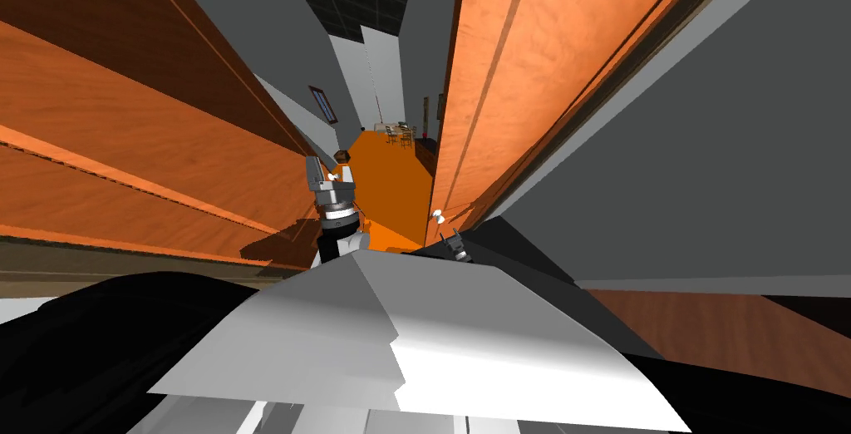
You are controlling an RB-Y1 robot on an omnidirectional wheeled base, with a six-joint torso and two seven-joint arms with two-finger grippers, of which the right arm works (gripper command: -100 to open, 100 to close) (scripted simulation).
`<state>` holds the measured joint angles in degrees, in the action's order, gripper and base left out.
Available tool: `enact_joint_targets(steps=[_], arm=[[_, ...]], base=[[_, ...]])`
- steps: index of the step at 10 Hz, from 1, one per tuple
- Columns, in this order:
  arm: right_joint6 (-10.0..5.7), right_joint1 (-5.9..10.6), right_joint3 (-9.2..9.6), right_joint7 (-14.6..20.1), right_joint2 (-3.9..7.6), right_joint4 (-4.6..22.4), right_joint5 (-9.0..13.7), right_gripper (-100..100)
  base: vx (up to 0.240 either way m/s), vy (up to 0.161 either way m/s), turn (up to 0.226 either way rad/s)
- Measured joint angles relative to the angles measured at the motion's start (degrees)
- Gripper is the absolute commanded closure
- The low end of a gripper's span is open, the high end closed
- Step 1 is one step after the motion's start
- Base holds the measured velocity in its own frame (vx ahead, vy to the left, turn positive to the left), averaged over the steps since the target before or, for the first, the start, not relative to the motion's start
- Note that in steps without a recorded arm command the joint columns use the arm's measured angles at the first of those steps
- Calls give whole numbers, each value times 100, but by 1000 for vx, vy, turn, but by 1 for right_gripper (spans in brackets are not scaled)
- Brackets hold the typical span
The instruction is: Push the door open
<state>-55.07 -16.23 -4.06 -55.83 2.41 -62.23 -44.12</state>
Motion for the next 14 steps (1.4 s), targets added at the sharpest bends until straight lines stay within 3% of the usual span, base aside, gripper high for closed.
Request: enact_joint_targets(steps=[4,5,11,14], arm=[[7,54,-20,-100,-128,114,22,-100],[5,58,-20,-108,-135,119,24,100],[22,80,-5,-101,-144,114,17,100],[46,101,11,196,-103,183,196,100]], base=[[164,63,16],[-15,-3,5],[-5,-1,15],[16,10,46]])
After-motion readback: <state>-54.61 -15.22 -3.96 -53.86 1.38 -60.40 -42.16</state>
